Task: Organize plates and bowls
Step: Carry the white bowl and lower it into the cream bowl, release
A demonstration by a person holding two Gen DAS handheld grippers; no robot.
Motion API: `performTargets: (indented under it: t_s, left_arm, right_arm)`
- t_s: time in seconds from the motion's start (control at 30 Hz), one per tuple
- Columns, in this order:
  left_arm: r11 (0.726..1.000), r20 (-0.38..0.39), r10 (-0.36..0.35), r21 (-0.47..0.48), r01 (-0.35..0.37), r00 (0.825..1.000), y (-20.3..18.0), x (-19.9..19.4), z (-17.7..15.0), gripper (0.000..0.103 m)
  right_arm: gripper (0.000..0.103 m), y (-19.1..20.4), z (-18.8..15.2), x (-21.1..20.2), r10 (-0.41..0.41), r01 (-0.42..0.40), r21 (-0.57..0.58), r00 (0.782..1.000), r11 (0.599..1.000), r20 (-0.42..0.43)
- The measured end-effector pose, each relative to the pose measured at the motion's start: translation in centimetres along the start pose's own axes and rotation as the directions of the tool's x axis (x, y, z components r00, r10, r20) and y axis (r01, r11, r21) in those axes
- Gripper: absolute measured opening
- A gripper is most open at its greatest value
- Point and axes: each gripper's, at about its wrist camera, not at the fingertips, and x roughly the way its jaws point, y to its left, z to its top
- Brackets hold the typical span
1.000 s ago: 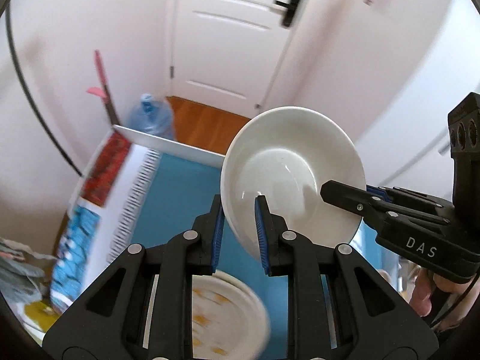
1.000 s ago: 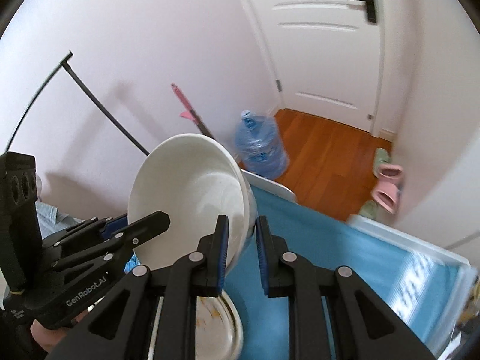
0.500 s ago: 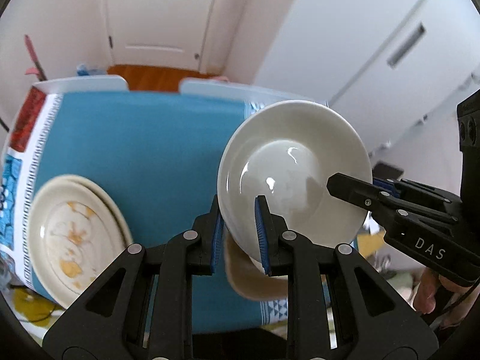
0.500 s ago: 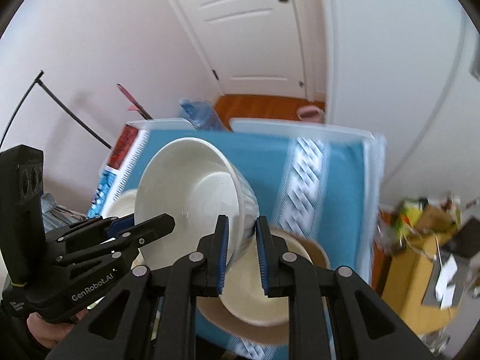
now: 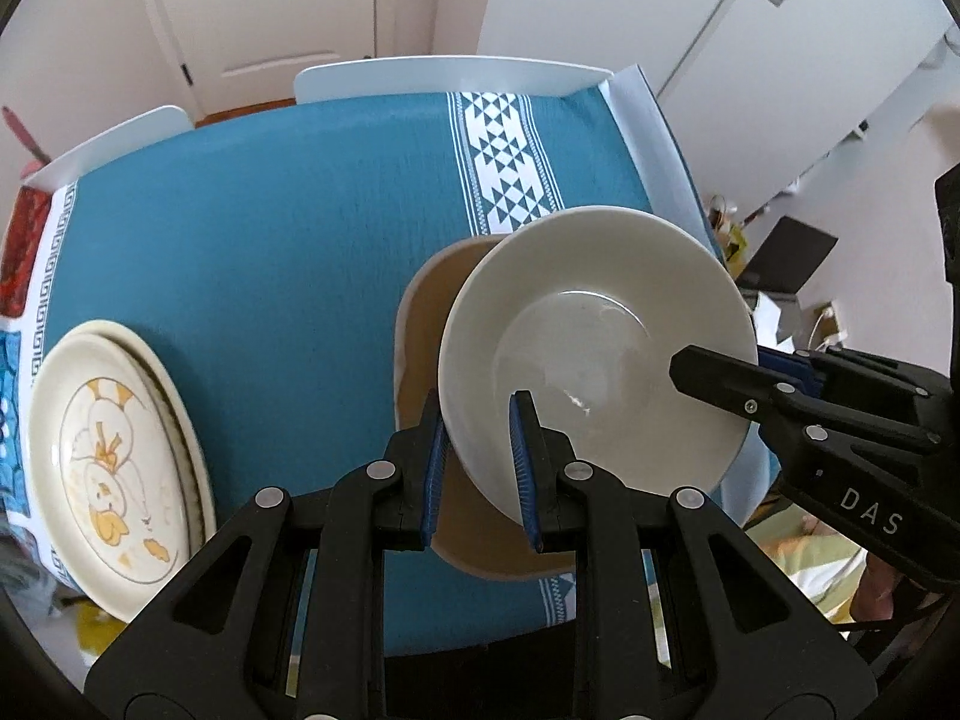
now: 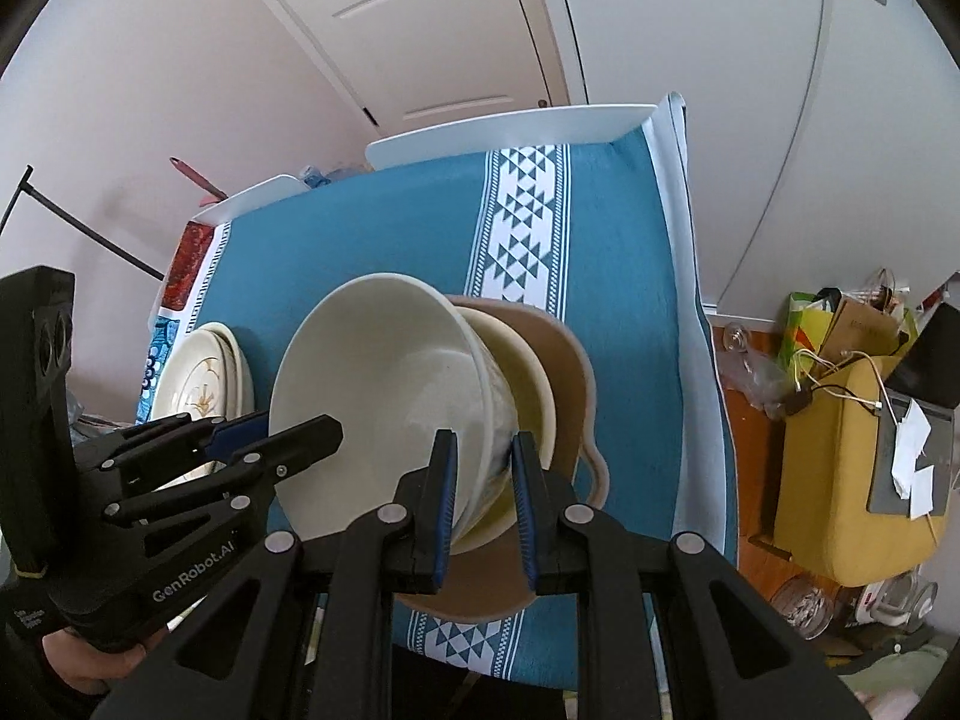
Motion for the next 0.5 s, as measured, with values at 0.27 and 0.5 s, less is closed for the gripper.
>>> performTargets:
  t_s: [0.27,0.5]
  left_arm:
    - [0.996,-0.009,0.054,0.070,-0.053,0.999,-0.7,0.9,1.0,0.018]
    - [0.991,-0.003,0.076,0.112,-0.075,0.997,-1.1,1.0,1.2,0.018]
  right_arm:
    - [0.017,-0.3,-0.2,0.8,-0.038,0.039,0.004,0.999,0.999,-0.014]
    - [0.017,-0.2,-0.6,0.8,-0.049,0.050,0.005,0.999,0.999,-0.014]
